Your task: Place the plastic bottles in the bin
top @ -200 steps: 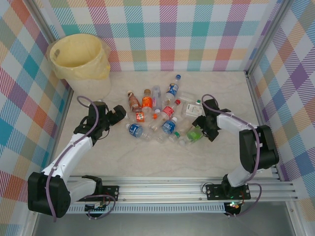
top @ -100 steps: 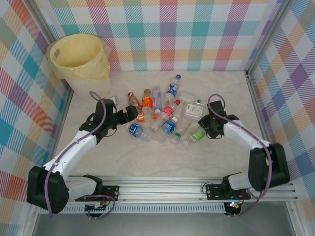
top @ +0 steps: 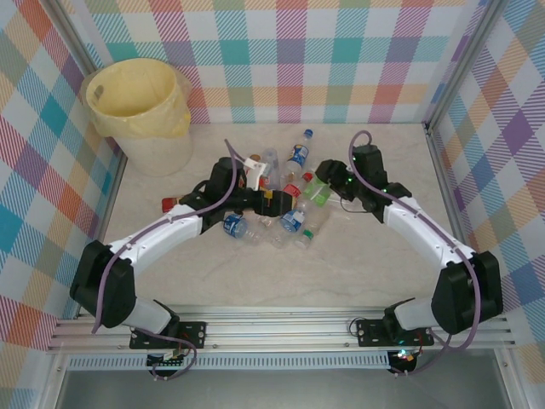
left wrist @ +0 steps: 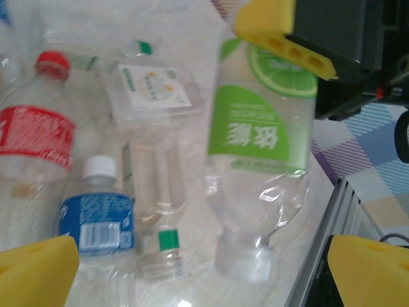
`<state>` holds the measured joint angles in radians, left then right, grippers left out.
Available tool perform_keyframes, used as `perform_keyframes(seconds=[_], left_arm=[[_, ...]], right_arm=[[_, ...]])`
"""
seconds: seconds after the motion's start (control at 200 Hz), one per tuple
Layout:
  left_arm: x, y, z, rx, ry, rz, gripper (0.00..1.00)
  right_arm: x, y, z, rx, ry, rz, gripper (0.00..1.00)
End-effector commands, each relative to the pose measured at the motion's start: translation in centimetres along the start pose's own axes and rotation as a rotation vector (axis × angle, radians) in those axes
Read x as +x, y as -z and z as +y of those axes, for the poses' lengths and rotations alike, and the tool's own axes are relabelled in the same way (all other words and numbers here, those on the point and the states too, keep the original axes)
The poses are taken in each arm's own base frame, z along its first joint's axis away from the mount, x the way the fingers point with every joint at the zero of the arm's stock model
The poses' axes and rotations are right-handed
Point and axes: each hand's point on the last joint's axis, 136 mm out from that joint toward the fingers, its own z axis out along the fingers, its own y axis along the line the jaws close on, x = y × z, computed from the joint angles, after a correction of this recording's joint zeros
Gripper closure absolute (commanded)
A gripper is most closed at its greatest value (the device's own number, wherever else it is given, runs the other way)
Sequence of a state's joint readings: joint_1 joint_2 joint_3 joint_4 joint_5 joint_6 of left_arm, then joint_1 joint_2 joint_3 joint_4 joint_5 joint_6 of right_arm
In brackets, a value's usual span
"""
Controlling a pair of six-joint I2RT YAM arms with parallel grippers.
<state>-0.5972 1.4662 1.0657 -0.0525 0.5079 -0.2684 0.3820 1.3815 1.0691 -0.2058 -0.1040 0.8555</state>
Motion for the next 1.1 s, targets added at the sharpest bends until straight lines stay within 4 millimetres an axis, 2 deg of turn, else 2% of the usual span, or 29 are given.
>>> perform_keyframes(seconds=[0.0,0.14,0.28,0.375,0.485,0.7,0.87,0.995,1.095], left_arm=[[-1.3,-1.0,-0.8,0.002,-0.133,0.005,0.0],[-1.7,-2.3,-1.3,0.039,-0.164,0.061,0.0],[-1.6,-3.2,-1.1,0.021,-0.208,0.099,0.02],[-1.8,-3.4,-1.5,0.044,-0.216,0.094,0.09],[-1.7,-3.8,-2.0,0.082,-0.202,0.104,0.22],[-1.5,-3.9,-1.6,0.067,-0.186,0.096,0.4],[-1.9,-3.8,-0.9,0.025,-0.181,0.068,0.48],[-2.4,-3.5,-0.4,-0.013,-0.177,0.024,0.52],[-2.7,-3.1,0.7,-0.076,-0.18,-0.012,0.54]], right_arm=[[0.4,-0.2,3.2,-0.069,0.044,0.061,0.48],[1.3,-0.9,5.7,-0.131,0.114,0.103,0.47],[1.7,-1.3,6.9,-0.164,0.118,0.128,0.47],[2.0,-1.4,7.4,-0.18,0.127,0.146,0.46],[2.3,-1.6,7.9,-0.19,0.131,0.157,0.46],[2.0,-1.4,8.7,-0.209,0.126,0.157,0.44],[1.9,-0.9,9.7,-0.251,0.125,0.161,0.38],[1.5,-0.4,10.4,-0.274,0.127,0.142,0.25],[0.5,0.5,10.6,-0.261,0.114,0.1,0.19]])
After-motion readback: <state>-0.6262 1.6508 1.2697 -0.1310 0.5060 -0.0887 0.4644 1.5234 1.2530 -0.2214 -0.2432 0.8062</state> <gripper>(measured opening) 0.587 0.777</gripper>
